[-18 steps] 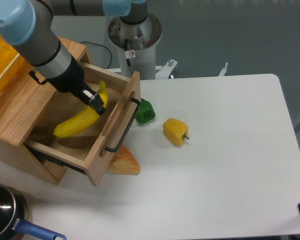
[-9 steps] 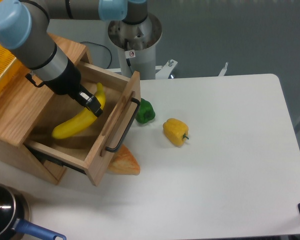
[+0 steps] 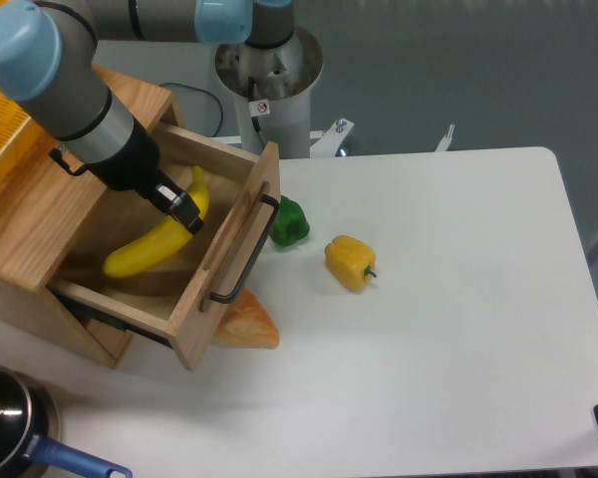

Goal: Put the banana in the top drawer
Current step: 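Lower the banana down into the drawer, then open the gripper to release the banana inside the drawer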

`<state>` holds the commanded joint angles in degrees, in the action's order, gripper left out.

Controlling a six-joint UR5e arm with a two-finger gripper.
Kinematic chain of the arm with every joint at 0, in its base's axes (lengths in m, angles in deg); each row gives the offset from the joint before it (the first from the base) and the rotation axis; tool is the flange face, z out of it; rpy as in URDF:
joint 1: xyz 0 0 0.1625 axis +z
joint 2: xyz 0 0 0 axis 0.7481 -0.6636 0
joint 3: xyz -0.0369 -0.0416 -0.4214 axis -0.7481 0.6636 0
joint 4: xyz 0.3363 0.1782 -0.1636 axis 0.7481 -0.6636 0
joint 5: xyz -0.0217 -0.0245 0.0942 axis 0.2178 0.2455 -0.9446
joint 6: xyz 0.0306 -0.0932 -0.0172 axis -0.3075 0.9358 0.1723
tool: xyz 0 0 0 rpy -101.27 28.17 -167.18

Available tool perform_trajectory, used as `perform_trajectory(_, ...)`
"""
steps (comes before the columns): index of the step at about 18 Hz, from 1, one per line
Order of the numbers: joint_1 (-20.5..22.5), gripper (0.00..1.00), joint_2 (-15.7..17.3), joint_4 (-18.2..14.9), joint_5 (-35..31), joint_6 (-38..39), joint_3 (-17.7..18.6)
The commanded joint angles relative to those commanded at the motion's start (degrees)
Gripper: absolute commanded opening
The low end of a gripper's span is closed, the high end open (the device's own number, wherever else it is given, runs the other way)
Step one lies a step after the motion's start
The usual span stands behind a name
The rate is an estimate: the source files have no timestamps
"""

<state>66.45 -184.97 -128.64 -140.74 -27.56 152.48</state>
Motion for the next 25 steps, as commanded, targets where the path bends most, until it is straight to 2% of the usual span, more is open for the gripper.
perform_trajectory(8,-0.09,0.47,-0.09,0.00,0.00,-0.09,0.09)
perform_trajectory(14,-0.17,0.60,-0.09,0.00,-1.67,-0.35,0.70)
perform_trajectory(21,-0.09,0.63,0.79,0.00,-1.14,-0.70,0.35)
perform_trajectory(23,0.09,0.76,1.31,0.00,-0.97,-0.79,0.18)
perform_trajectory(25,0.35,0.97,2.02,0.00,-0.79,-1.84,0.18)
